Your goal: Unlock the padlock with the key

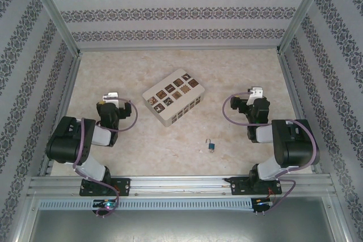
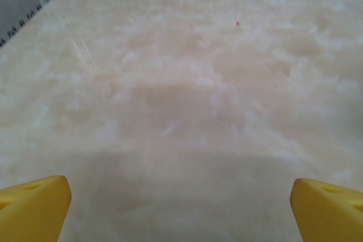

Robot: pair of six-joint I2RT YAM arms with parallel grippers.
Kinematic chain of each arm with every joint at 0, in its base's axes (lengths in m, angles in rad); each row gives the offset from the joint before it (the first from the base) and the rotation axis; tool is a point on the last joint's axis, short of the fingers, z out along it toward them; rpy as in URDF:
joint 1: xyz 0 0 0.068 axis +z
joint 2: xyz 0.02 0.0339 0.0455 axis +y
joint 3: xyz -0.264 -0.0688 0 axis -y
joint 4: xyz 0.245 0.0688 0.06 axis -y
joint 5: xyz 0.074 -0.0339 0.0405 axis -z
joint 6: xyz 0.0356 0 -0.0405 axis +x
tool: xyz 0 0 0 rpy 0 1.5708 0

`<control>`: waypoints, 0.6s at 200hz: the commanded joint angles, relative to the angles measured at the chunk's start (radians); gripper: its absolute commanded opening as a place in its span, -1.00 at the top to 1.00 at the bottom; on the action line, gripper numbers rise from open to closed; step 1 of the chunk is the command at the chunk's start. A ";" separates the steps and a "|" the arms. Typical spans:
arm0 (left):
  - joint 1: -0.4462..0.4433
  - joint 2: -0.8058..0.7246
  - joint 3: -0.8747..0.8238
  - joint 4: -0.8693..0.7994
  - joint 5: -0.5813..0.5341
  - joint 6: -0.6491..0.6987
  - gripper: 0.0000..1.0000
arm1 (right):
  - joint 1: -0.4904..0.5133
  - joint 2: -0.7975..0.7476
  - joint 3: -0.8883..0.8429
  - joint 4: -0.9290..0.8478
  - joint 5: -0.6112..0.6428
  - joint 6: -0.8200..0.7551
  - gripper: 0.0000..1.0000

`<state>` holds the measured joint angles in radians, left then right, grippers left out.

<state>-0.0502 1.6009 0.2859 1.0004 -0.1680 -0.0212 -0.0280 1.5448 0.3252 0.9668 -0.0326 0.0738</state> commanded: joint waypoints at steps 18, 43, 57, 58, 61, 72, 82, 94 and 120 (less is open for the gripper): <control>0.044 -0.009 0.058 0.025 0.024 -0.033 -0.99 | 0.019 -0.010 0.041 0.001 0.035 -0.018 -0.97; 0.045 -0.004 0.072 0.013 0.045 -0.017 -0.99 | 0.025 -0.011 0.046 -0.004 0.036 -0.025 -0.97; 0.044 -0.006 0.073 0.006 0.045 -0.019 -0.99 | 0.027 -0.012 0.046 -0.007 0.039 -0.026 -0.97; 0.044 -0.006 0.073 0.007 0.045 -0.019 -0.99 | 0.027 -0.012 0.046 -0.007 0.039 -0.027 -0.97; 0.044 -0.006 0.072 0.010 0.044 -0.018 -0.99 | 0.027 -0.012 0.046 -0.007 0.040 -0.027 -0.97; 0.044 -0.004 0.071 0.013 0.041 -0.017 -0.99 | 0.028 -0.012 0.046 -0.007 0.042 -0.028 -0.97; 0.044 -0.004 0.070 0.013 0.042 -0.017 -0.99 | 0.028 -0.012 0.046 -0.007 0.044 -0.029 -0.97; 0.045 -0.004 0.070 0.014 0.042 -0.017 -0.99 | 0.028 -0.011 0.046 -0.007 0.044 -0.028 -0.97; 0.045 -0.004 0.071 0.014 0.042 -0.017 -0.99 | 0.028 -0.012 0.046 -0.008 0.043 -0.029 -0.97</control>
<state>-0.0177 1.6039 0.3527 1.0142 -0.1371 -0.0299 -0.0147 1.5448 0.3519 0.9539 -0.0063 0.0658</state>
